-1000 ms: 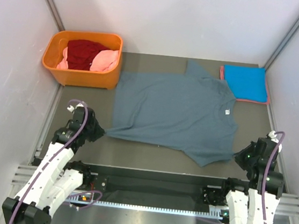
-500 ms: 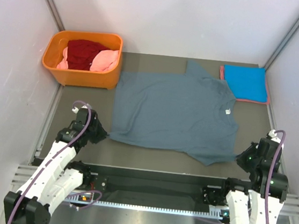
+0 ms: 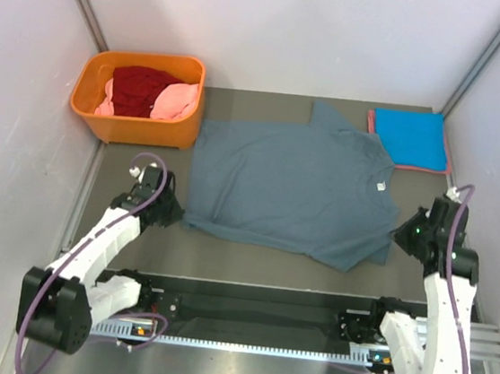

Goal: Fold and stack the t-shirts
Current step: Fold the tshirt

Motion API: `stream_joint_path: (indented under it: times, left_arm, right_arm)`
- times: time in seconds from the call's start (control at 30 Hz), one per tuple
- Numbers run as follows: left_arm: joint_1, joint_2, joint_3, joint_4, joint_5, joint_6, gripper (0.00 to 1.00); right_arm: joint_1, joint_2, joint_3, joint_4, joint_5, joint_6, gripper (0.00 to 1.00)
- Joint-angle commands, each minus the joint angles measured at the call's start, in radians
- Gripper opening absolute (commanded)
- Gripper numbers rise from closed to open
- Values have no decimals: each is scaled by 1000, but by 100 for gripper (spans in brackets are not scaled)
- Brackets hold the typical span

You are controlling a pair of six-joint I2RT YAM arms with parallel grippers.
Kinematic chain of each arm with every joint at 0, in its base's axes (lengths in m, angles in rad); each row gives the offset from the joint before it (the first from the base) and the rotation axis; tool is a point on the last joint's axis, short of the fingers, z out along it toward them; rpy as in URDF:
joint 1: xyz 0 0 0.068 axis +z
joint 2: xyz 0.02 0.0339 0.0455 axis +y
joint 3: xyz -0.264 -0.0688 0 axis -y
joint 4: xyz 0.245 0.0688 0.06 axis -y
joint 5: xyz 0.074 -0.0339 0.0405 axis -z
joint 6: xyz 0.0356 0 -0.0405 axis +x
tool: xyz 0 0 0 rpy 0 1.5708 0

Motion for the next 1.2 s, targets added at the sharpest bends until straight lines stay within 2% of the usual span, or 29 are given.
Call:
stream_joint_path:
  times: [0.0, 0.17, 0.27, 0.4, 0.57, 0.83, 0.93, 1.17]
  left_arm:
    - [-4, 80, 87, 111, -73, 34, 0]
    - [-5, 207, 144, 155, -101, 34, 0]
    - [-4, 264, 177, 178, -88, 35, 0]
    - [-4, 315, 211, 180, -168, 64, 0]
    - [-4, 333, 234, 174, -211, 92, 0]
    - [-10, 396, 285, 214, -180, 167, 0]
    - [-11, 428, 326, 195, -180, 190, 0]
    - [-11, 508, 400, 177, -151, 250, 0]
  right_arm:
    - [9, 100, 13, 194, -34, -31, 0]
    - [36, 243, 20, 279, 8, -36, 0]
    - [53, 344, 79, 300, 72, -54, 0]
    - [79, 473, 120, 343, 51, -80, 0]
    - [151, 544, 214, 308, 240, -109, 0]
    - [277, 695, 316, 328, 350, -158, 0]
    - [283, 726, 367, 317, 436, -172, 0]
    - [285, 783, 508, 310, 472, -283, 0]
